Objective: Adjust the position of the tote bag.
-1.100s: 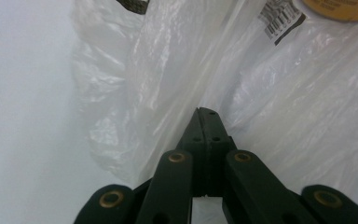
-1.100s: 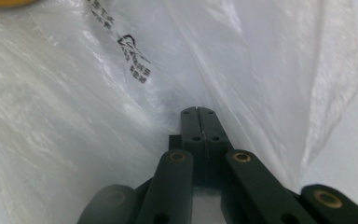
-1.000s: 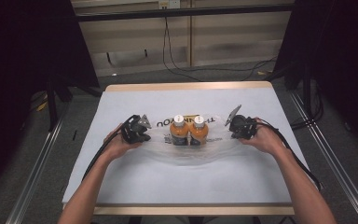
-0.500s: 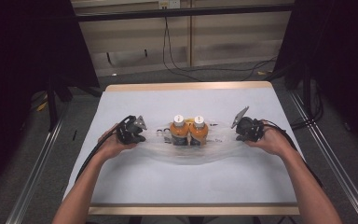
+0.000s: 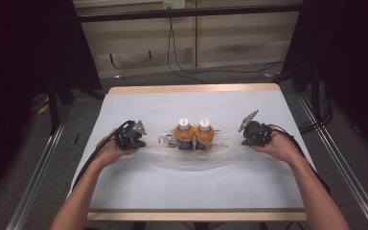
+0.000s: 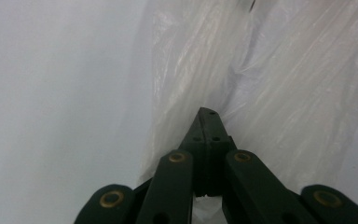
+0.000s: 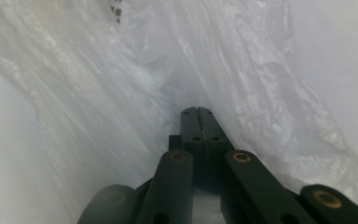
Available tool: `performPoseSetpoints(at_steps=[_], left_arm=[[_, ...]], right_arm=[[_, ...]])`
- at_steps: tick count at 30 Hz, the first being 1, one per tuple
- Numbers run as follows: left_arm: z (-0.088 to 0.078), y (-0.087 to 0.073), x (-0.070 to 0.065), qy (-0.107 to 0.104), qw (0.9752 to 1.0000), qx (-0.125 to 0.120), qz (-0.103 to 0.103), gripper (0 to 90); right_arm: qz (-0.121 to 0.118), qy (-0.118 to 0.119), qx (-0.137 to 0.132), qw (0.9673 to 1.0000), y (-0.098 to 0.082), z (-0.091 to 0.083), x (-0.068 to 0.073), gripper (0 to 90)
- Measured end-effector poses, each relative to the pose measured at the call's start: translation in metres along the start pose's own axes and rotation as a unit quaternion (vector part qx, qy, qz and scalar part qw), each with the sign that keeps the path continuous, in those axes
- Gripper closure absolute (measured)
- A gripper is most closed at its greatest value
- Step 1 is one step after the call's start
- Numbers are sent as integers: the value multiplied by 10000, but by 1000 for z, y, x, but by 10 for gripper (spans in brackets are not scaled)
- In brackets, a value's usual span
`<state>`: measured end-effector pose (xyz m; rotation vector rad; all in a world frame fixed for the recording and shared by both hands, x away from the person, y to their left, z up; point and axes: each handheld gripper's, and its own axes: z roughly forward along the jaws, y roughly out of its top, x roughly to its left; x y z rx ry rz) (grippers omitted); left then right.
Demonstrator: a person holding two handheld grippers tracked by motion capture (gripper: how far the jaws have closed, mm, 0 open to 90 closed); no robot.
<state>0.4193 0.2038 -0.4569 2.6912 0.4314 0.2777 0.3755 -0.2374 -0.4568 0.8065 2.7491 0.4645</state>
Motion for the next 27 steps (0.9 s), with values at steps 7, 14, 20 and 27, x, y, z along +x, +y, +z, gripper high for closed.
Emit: performPoseSetpoints(at_steps=[7, 14, 20, 27], left_arm=[[-1, -5, 0, -16, 9999, -94, -59, 900], [-5, -10, -1, -99, 9999, -79, -91, 900], [-10, -17, -12, -130, 9995, -271, -30, 900], [-6, -15, -14, -195, 9985, -483, -193, 900]], right_arm=[[-73, 13, 44, 10000, 1, 0, -2, 900], [-120, -56, 21, 9999, 0, 0, 2, 900], [-82, -42, -119, 9999, -9, -2, 5, 900], [27, -130, -182, 9997, -19, -6, 6, 900]])
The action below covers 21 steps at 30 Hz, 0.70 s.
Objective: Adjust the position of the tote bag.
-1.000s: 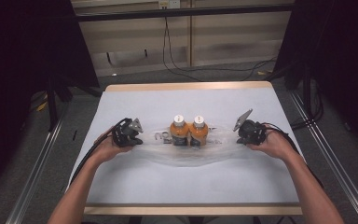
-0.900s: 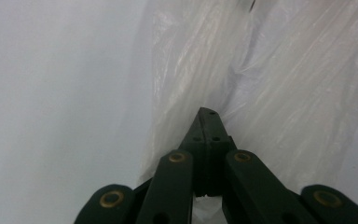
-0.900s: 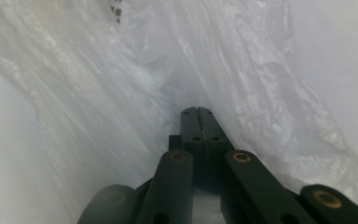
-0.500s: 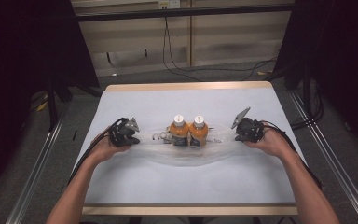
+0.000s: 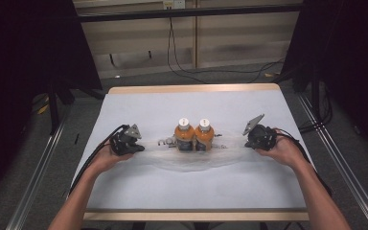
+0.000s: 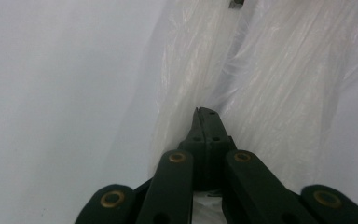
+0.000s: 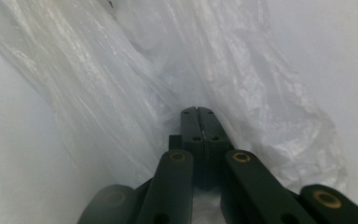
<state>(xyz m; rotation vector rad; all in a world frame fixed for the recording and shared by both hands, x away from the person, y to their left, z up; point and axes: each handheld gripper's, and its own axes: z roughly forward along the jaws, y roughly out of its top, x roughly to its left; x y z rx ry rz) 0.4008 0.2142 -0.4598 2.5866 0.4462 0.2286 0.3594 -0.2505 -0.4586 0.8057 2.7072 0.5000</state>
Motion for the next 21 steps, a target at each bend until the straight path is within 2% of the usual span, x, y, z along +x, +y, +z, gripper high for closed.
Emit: performPoseSetpoints(at_steps=[2, 4, 5, 6, 7, 8, 10, 12, 13, 14, 15, 16, 18, 19, 21], left_arm=[[3, 2, -1, 67, 10000, -39, -38, 900], [5, 1, -1, -27, 9998, -181, -123, 900], [5, -2, 0, -68, 9995, -249, -190, 900], [5, -4, 2, -122, 9989, -334, -309, 900], [5, -4, 2, -122, 9989, -334, -309, 900], [5, -5, 2, -116, 9981, -385, -467, 900], [5, -7, 1, -87, 9975, -428, -548, 900], [2, -9, 2, -89, 9969, -514, -590, 900], [-1, -10, 2, -112, 9952, -640, -733, 900], [-4, -11, 3, -119, 9938, -783, -781, 900], [-6, -12, 3, -144, 9918, -914, -876, 900], [-8, -12, 3, -202, 9910, -987, -880, 900], [-9, -11, 0, -144, 9904, -1046, -888, 868], [-9, -11, -1, -188, 9903, -1079, -851, 844], [-11, -9, -2, -159, 9886, -1198, -893, 829]], right_arm=[[66, -60, -9, 10000, -3, -1, -1, 900], [126, -83, -3, 9999, -6, -2, -1, 900], [119, -147, -32, 9998, -8, -2, -1, 900], [130, -106, -46, 9998, -9, -3, 0, 900], [152, -149, -122, 9997, -10, -2, 0, 900], [194, -157, -123, 9996, -10, -2, 1, 900], [171, -221, -134, 9995, -10, -2, 1, 900], [317, -166, -251, 9990, -9, -1, 0, 900], [396, -101, -351, 9986, -9, -2, -1, 900], [502, 2, -459, 9977, -8, -3, -1, 900], [509, 48, -560, 9971, -7, -5, -2, 900], [549, 57, -646, 9964, -6, -6, -2, 900], [598, 126, -841, 9946, -5, -7, 0, 900], [581, 123, -874, 9944, -5, -8, 0, 900], [621, 208, -1021, 9926, -5, -9, 3, 900]])
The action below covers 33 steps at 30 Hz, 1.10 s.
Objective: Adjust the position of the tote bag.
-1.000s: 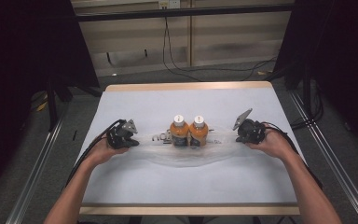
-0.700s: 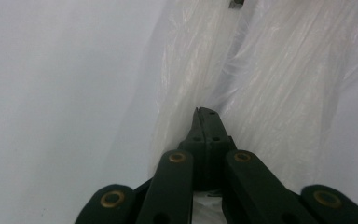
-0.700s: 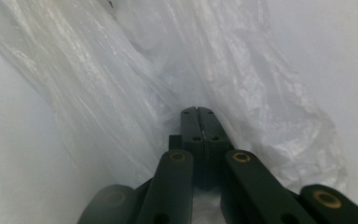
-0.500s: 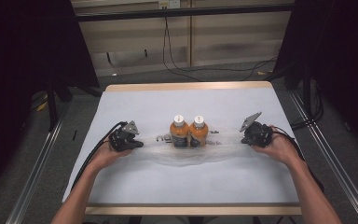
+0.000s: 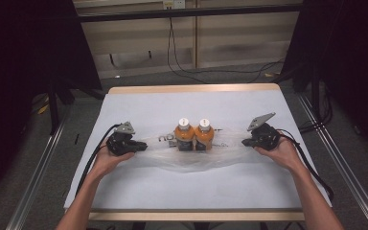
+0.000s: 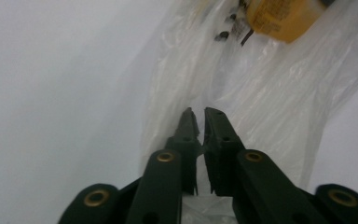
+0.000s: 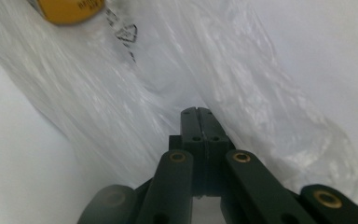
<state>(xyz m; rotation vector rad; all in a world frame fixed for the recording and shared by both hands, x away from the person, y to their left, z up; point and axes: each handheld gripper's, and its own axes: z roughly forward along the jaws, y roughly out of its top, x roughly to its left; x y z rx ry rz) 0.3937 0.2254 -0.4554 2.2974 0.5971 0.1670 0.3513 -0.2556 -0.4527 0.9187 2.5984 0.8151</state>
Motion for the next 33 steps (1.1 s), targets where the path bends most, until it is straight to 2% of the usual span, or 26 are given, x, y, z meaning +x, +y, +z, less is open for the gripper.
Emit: performPoseSetpoints(at_steps=[2, 5, 7, 8, 9, 10, 11, 15, 17, 20, 23, 26, 28, 30, 31, 33], left_arm=[[-1, 1, -1, -32, 10000, -84, -9, 836], [-3, 7, -4, -46, 9996, -262, -21, 855], [-5, 11, -6, -95, 9991, -410, -32, 878], [-7, 12, -7, -111, 9988, -485, -33, 891], [-7, 12, -7, -111, 9988, -485, -33, 893], [-12, 15, -9, -118, 9980, -612, -46, 896], [-13, 15, -10, -177, 9971, -744, -65, 900], [-19, 18, -16, -339, 9946, -969, -125, 900], [-17, 21, -22, -368, 9948, -948, -78, 900], [-7, 26, -33, -427, 9952, -879, -14, 900], [1, 31, -42, -501, 9954, -803, 116, 900], [6, 36, -49, -480, 9960, -733, 160, 900], [12, 44, -61, -618, 9942, -842, 254, 900], [13, 45, -64, -650, 9937, -870, 283, 900], [15, 50, -71, -657, 9930, -894, 397, 900], [20, 55, -77, -730, 9916, -1007, 363, 900]], right_arm=[[66, 74, -110, 9999, 1, -2, 1, 900], [211, 258, -447, 9984, 2, -8, 2, 900], [189, 205, -453, 9986, 2, -8, 4, 900], [188, 259, -450, 9985, 2, -6, 6, 900], [165, 224, -429, 9987, 2, -5, 7, 900], [195, 233, -411, 9987, 3, -5, 8, 900], [174, 210, -434, 9987, 3, -5, 8, 900], [178, 233, -648, 9975, 8, -9, 11, 900], [181, 312, -822, 9960, 11, -13, 12, 900], [191, 287, -912, 9952, 15, -18, 14, 900], [142, 411, -1077, 9932, 21, -19, 18, 900], [222, 624, -1215, 9904, 25, -16, 22, 900], [253, 694, -1244, 9895, 28, -12, 25, 900], [214, 704, -1235, 9896, 31, -10, 28, 900], [213, 741, -1258, 9891, 32, -9, 29, 900], [189, 734, -1251, 9892, 35, -9, 31, 900]])
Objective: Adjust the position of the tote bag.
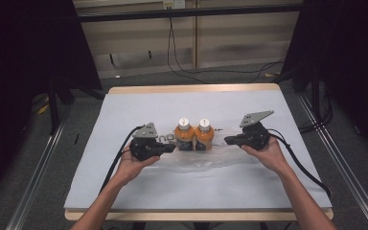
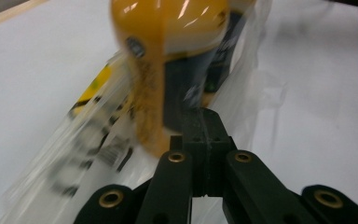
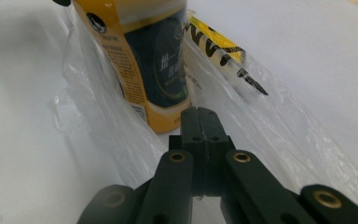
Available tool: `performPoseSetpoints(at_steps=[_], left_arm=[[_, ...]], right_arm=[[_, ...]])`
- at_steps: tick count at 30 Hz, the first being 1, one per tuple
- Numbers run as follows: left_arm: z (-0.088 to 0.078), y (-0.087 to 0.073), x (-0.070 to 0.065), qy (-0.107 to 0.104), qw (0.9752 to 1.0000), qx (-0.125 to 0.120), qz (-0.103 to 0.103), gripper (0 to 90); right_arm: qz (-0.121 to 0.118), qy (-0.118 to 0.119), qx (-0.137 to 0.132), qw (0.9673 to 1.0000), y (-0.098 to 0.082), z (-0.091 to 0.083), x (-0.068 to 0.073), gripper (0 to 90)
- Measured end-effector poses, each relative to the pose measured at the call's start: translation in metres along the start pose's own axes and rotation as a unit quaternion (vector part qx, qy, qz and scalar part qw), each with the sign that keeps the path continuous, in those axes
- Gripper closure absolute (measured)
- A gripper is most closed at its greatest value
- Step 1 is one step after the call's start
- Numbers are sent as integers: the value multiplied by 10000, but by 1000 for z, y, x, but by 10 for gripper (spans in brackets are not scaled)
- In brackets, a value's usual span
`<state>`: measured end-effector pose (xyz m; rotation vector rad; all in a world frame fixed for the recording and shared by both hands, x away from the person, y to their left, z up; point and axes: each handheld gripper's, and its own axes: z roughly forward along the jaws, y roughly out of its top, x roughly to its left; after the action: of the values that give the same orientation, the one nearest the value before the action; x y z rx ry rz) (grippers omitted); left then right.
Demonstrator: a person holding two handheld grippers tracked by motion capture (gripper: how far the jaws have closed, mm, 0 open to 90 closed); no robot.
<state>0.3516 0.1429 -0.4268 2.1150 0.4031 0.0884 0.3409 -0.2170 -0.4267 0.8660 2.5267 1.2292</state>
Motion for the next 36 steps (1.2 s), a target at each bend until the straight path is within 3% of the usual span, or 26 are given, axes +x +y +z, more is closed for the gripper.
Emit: performPoseSetpoints(at_steps=[5, 12, 15, 16, 18, 19, 22, 25, 27, 28, 30, 31, 36], left_arm=[[14, 8, -8, -19, 9999, 24, 132, 900], [40, 23, -19, -202, 9995, -79, 231, 900], [51, 26, -24, -72, 9995, 10, 319, 900], [53, 25, -24, -126, 9996, -53, 267, 900], [54, 25, -26, 19, 9991, 54, 413, 900], [55, 25, -25, -22, 9993, 21, 365, 900], [54, 24, -25, 18, 9985, 116, 537, 900], [53, 23, -23, 27, 9987, 12, 516, 900], [53, 22, -23, 20, 9988, -19, 497, 900], [56, 19, -24, 153, 9981, 103, 587, 900], [58, 15, -23, 144, 9983, 161, 537, 900], [59, 13, -24, 278, 9974, 222, 621, 900], [62, 6, -24, 293, 9975, 306, 561, 900]], right_arm=[[-6, 23, -92, 10000, 7, 1, 1, 900], [-50, 62, -117, 9999, 16, 8, 2, 900], [-84, 58, -35, 9999, 22, 17, -1, 900], [-99, 53, -54, 9999, 23, 19, -2, 900], [-117, 62, -46, 9999, 27, 21, -3, 900], [-135, 72, -60, 9999, 29, 22, -3, 900], [-219, 70, 23, 9997, 35, 26, -6, 900], [-137, 201, -79, 9997, 36, 30, -13, 900], [-115, 150, 62, 9998, 34, 38, -17, 900], [-69, 154, 148, 9997, 32, 43, -18, 900], [-74, 158, 169, 9997, 30, 50, -20, 900], [-44, 194, 158, 9997, 29, 53, -19, 900], [14, 267, 165, 9995, 28, 65, -21, 900]])
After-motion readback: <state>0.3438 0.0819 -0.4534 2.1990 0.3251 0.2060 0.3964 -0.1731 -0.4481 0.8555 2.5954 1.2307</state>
